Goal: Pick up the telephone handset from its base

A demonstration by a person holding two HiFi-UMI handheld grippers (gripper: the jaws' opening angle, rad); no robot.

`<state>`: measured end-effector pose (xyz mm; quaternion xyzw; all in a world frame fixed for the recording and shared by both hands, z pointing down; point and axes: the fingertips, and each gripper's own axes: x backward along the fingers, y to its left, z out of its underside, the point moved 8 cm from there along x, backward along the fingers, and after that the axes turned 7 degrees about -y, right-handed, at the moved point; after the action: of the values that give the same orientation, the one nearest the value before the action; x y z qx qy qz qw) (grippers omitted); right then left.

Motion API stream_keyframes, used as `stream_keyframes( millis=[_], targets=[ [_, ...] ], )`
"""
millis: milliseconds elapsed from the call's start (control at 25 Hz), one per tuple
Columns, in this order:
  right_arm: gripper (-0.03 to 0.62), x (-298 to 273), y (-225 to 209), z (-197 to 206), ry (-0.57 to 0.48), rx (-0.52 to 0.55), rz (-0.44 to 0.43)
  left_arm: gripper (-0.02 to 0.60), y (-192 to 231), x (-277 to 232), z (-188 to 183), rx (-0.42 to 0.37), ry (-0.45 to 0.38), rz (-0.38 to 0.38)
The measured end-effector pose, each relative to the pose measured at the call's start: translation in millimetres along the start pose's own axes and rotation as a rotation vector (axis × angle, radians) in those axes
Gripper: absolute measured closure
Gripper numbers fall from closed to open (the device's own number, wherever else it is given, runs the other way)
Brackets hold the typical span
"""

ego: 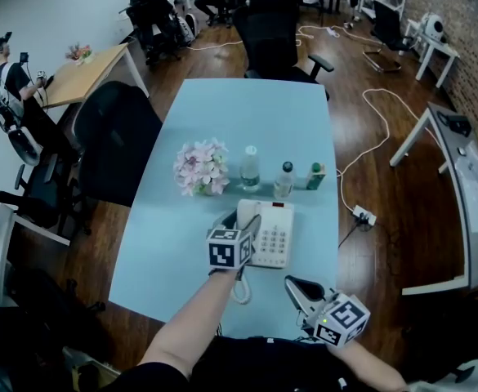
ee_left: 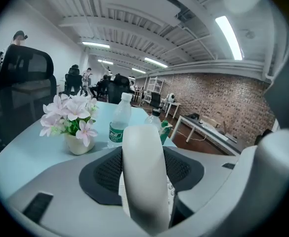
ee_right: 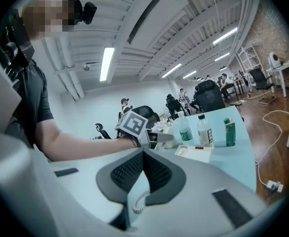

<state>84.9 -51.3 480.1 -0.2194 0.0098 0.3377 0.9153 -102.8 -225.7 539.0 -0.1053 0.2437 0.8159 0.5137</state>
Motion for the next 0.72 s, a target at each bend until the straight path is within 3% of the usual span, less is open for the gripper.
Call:
stream_keyframes(
  millis=[400, 720],
  targets=[
    [0.579, -1.6, 15.7, 5.0, -0.032, -0.013, 0.015, 0.338, -9.0, 122.4, -24.9, 0.053, -0.148, 0.185],
    [0.579, -8.9, 39.3, 11.4, -0.012, 0.018, -0.003, 0.339, -10.6, 193.6, -22.9, 0.070, -0.204, 0.300]
  ],
)
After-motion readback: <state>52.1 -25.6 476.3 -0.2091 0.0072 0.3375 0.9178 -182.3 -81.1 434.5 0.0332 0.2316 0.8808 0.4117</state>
